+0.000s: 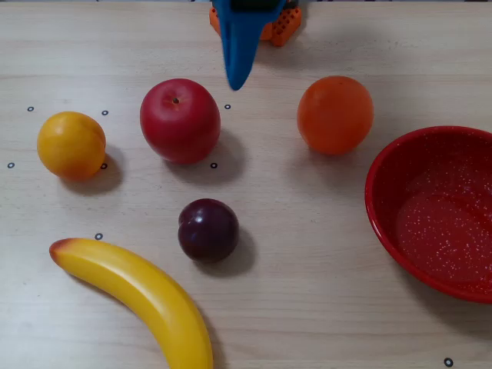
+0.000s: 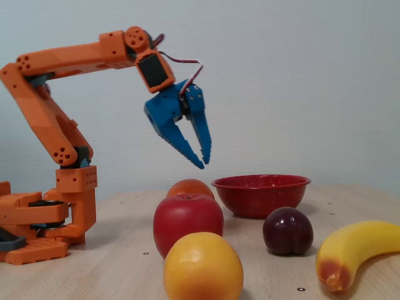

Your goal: Put plum in the red bowl.

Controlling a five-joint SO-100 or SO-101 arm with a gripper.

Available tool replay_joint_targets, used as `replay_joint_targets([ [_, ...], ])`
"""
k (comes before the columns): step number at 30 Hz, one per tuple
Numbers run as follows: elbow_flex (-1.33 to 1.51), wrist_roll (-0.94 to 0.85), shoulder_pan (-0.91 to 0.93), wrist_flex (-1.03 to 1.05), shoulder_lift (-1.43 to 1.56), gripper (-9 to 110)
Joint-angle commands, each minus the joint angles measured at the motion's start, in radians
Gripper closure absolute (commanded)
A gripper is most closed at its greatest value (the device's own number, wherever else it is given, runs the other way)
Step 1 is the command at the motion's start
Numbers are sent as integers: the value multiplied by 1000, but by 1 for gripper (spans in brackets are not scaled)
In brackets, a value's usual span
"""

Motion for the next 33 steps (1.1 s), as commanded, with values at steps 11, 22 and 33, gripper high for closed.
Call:
replay_joint_targets([
  [11, -410, -26, 91, 66, -310, 102],
  [22, -693, -26, 98, 170, -580, 102],
  [33, -922, -49, 121, 262, -813, 102],
])
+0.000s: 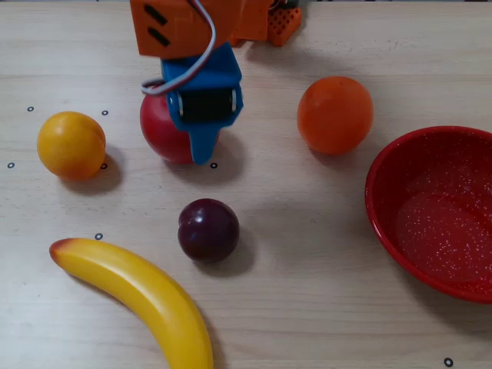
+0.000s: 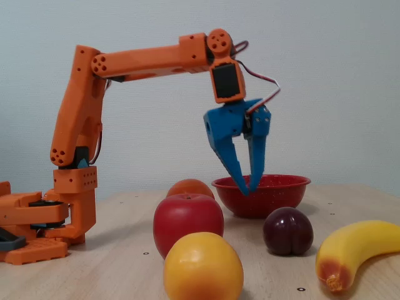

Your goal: Put plum in the red bowl.

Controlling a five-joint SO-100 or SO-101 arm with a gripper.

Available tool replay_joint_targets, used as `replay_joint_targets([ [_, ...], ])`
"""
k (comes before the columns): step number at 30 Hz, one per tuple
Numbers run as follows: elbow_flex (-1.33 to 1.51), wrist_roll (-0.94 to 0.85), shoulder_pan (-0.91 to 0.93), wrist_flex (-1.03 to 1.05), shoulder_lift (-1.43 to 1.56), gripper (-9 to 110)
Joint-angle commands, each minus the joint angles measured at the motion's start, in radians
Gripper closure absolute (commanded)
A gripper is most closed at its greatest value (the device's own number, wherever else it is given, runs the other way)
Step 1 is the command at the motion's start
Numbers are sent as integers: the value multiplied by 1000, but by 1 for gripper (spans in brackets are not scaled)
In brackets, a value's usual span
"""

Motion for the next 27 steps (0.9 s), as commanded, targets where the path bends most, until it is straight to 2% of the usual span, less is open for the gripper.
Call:
replay_joint_targets([
  [1, -124, -23, 29, 17, 28, 102],
  [6, -201, -23, 34, 20, -38, 101],
  [11, -230, -23, 32, 17, -61, 96],
  [20, -273, -66, 25, 141, -74, 75],
  [27, -281, -106, 31, 147, -101, 69],
])
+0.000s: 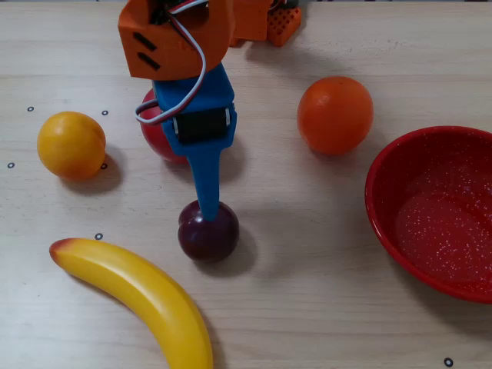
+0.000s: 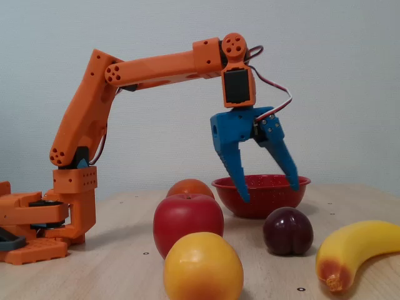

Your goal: Put plum in the red bowl.

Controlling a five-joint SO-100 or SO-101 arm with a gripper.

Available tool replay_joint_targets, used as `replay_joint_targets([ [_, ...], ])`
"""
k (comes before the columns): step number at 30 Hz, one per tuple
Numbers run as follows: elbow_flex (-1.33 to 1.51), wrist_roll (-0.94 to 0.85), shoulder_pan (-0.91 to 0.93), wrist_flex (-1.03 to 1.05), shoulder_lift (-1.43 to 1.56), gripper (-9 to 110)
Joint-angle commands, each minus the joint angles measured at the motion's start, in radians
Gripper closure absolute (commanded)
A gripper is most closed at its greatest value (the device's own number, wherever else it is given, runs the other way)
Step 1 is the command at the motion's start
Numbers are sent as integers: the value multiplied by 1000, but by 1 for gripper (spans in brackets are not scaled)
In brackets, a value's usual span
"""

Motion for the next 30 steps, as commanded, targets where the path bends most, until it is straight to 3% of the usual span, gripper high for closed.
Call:
replay_joint_targets([
  [1, -78, -32, 11, 5, 40, 69],
  [30, -166, -72, -26, -114, -143, 61],
])
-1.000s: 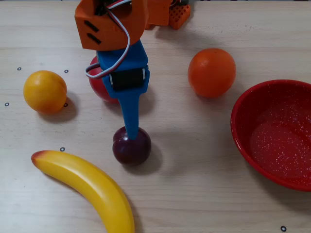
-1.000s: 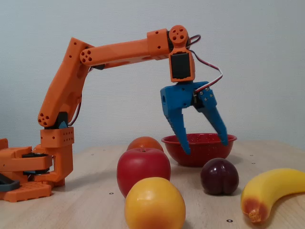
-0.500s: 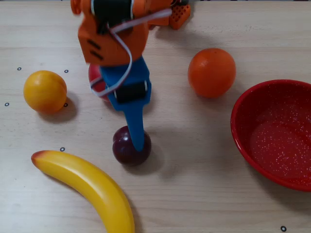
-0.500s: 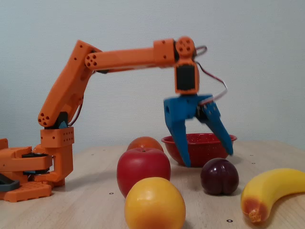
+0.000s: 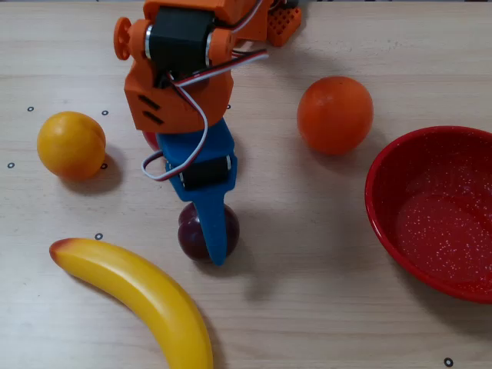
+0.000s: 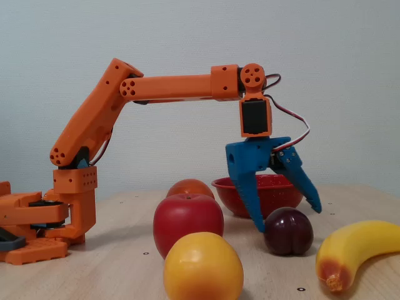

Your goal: Put plum in the red bowl.

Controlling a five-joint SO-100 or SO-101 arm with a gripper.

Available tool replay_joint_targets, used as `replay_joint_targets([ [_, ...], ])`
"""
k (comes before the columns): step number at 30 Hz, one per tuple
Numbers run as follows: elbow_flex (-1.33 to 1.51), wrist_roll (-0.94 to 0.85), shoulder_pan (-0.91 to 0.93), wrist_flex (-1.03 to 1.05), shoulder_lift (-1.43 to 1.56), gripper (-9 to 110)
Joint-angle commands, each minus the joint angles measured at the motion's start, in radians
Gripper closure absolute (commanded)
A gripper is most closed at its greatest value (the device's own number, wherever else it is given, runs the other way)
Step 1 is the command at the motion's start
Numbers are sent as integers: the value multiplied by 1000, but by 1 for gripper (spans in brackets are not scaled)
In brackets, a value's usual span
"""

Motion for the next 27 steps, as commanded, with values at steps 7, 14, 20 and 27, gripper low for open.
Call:
replay_joint_targets([
  [7, -89, -26, -31, -55, 26, 61],
  [14, -95, -26, -41, -75, -5, 61],
  [20, -107, -26, -48, -100, -31, 61],
  [27, -123, -26, -54, -115, -51, 62],
])
